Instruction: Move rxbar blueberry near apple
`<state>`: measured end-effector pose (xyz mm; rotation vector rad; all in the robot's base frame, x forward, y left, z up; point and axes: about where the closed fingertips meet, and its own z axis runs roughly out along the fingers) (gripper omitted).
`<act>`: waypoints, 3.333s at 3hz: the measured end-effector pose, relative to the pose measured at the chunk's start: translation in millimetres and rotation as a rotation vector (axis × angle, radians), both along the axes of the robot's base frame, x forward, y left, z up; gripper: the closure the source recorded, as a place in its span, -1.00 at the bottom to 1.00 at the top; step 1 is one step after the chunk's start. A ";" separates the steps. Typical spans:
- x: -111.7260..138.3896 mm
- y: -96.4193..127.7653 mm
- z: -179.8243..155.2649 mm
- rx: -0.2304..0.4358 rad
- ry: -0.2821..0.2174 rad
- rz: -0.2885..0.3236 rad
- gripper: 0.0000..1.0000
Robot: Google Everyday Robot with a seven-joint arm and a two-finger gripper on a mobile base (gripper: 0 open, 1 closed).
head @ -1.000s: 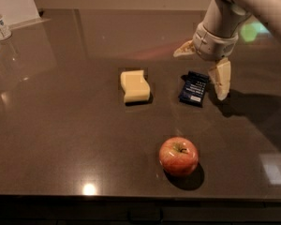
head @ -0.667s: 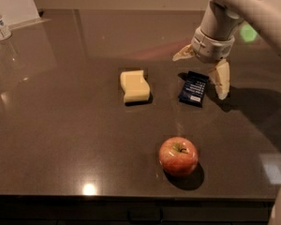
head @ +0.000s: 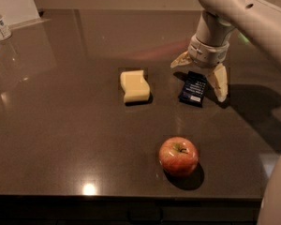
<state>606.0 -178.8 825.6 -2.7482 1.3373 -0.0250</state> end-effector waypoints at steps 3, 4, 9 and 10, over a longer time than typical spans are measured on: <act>-0.3 -4.8 -0.7 -0.021 0.022 0.008 0.27; -0.3 -4.8 5.9 -0.021 0.022 0.008 0.74; -84.6 -2.5 55.3 0.090 0.147 -0.400 1.00; -105.0 -0.4 64.0 0.131 0.165 -0.458 1.00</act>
Offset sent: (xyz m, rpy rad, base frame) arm -0.0092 -0.0100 0.0011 -0.0397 0.0604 0.0111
